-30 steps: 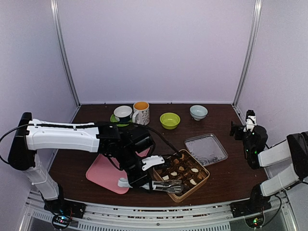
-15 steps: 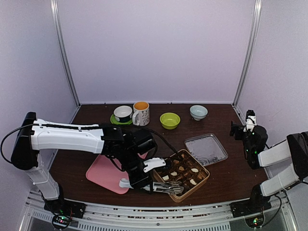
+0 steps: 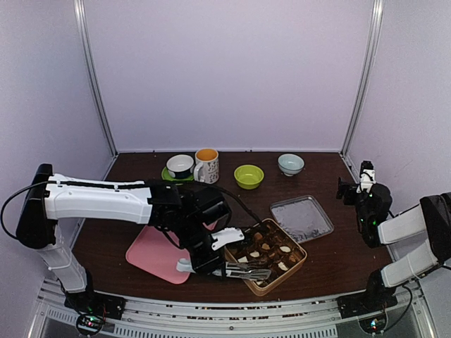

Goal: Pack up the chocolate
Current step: Put down the clamp on the plate, then move the packing box to the center of the board.

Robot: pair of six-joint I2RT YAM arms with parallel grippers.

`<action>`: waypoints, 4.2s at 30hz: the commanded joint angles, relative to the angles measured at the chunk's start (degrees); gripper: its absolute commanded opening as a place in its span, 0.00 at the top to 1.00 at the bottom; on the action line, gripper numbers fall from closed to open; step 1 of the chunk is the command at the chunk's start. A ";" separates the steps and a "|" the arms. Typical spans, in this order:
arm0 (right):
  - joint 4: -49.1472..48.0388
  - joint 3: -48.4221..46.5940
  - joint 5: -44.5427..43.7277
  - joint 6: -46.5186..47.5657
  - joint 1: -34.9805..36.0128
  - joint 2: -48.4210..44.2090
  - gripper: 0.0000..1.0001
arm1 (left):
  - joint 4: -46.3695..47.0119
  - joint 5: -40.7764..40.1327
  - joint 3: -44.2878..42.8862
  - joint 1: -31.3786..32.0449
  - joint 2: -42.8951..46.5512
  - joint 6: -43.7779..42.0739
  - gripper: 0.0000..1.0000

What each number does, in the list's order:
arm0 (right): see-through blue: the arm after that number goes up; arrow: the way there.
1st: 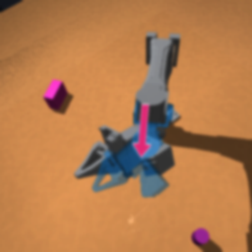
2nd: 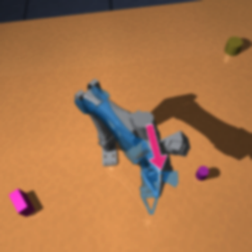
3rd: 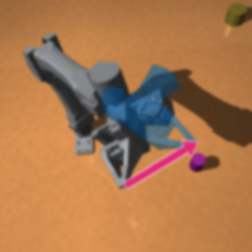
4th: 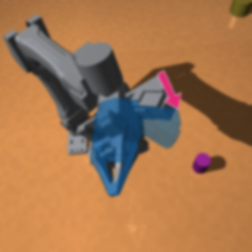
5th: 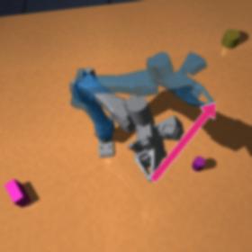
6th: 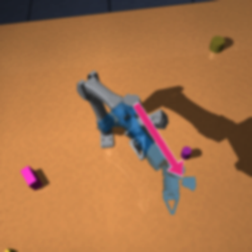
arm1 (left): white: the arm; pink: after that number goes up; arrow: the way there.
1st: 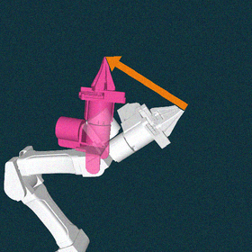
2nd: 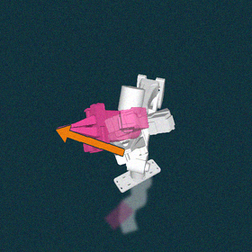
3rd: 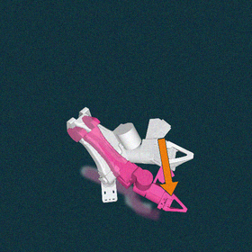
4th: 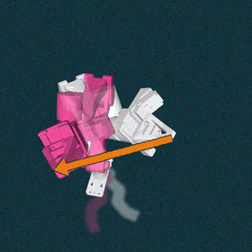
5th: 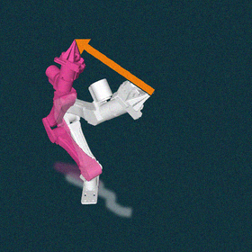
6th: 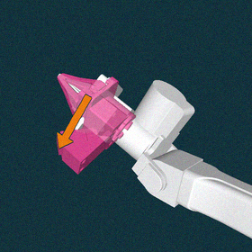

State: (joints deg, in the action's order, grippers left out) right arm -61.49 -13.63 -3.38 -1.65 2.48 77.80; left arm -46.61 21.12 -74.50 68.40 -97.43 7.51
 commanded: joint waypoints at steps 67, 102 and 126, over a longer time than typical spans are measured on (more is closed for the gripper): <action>51.28 -13.65 -0.74 -1.52 6.27 -15.40 0.01 | 29.47 -32.47 40.17 -27.18 23.60 27.13 0.38; 91.35 -30.06 3.07 -15.07 15.65 0.16 0.25 | 49.22 -9.76 47.14 -27.02 41.38 18.46 0.09; 111.83 -29.37 0.77 -35.74 40.12 -9.84 0.29 | 61.03 -2.22 36.70 -14.91 14.24 23.70 0.35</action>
State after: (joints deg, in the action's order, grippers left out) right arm 43.75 -42.74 -0.51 -29.50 39.27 68.86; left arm 8.23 17.21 -35.11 52.66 -79.72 29.71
